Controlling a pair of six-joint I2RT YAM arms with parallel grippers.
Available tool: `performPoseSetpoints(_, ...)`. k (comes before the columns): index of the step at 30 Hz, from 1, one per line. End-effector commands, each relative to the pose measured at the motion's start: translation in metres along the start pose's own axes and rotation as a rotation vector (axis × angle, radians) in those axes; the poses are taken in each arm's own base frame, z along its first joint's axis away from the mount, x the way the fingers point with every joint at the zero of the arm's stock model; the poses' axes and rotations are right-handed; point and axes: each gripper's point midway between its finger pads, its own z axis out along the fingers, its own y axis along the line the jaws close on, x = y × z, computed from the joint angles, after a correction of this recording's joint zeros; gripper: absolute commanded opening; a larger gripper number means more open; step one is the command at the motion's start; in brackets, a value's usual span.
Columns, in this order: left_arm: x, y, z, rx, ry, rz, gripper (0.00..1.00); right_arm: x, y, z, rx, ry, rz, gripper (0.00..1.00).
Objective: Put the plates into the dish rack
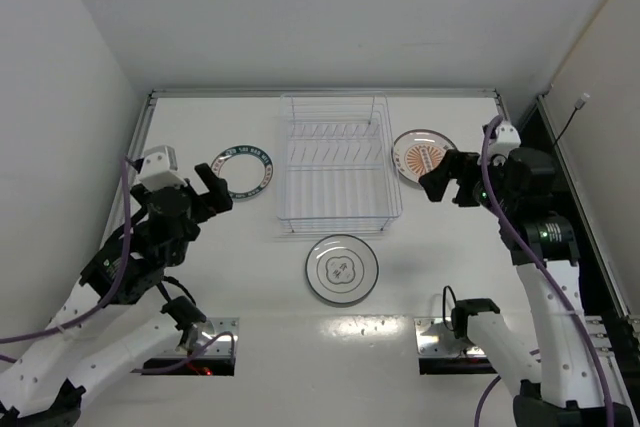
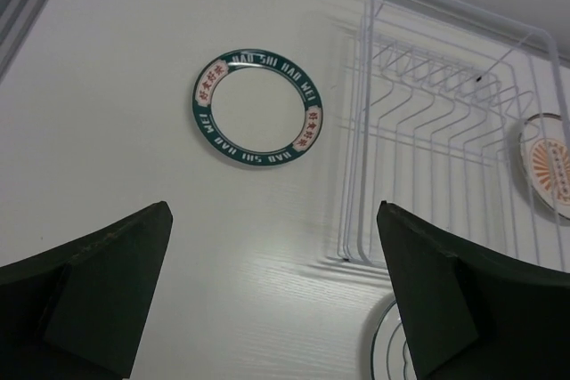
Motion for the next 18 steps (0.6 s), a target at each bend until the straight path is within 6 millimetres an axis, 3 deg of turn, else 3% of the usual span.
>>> performPoseSetpoints(1, 0.007, 0.001, 0.011, -0.102, 0.052, -0.019, 1.0, 0.036, -0.033, -0.004, 0.199, 0.135, 0.131, 1.0)
performPoseSetpoints(4, 0.029, -0.005, 0.016, -0.094, 0.144, 0.031, 1.0, 0.055, -0.036, 0.02, 0.159, 0.214, 0.126, 1.0)
performPoseSetpoints(5, 0.033, -0.01, 0.021, -0.072, 0.151, 0.043, 1.0, 0.07, -0.06, 0.033, 0.282, 0.268, 0.184, 1.0)
performPoseSetpoints(6, 0.046, -0.01, 0.025, -0.072, 0.188, 0.068, 1.0, 0.07, -0.067, 0.039, 0.316, 0.29, 0.187, 1.0)
performPoseSetpoints(7, 0.048, -0.013, 0.024, -0.066, 0.194, 0.038, 1.0, 0.073, -0.077, 0.046, 0.351, 0.317, 0.196, 1.0)
performPoseSetpoints(8, 0.055, -0.012, 0.023, -0.073, 0.227, 0.029, 1.0, 0.076, -0.09, 0.062, 0.396, 0.371, 0.22, 0.95)
performPoseSetpoints(10, 0.064, -0.012, 0.019, -0.079, 0.267, -0.007, 1.0, 0.066, -0.108, 0.077, 0.455, 0.391, 0.245, 0.9)
performPoseSetpoints(12, 0.058, -0.017, 0.014, -0.067, 0.272, -0.106, 1.0, 0.068, -0.123, 0.099, 0.493, 0.433, 0.304, 0.9)
performPoseSetpoints(18, 0.055, -0.018, 0.008, -0.065, 0.276, -0.16, 1.0, 0.053, -0.163, 0.14, 0.502, 0.391, 0.525, 0.9)
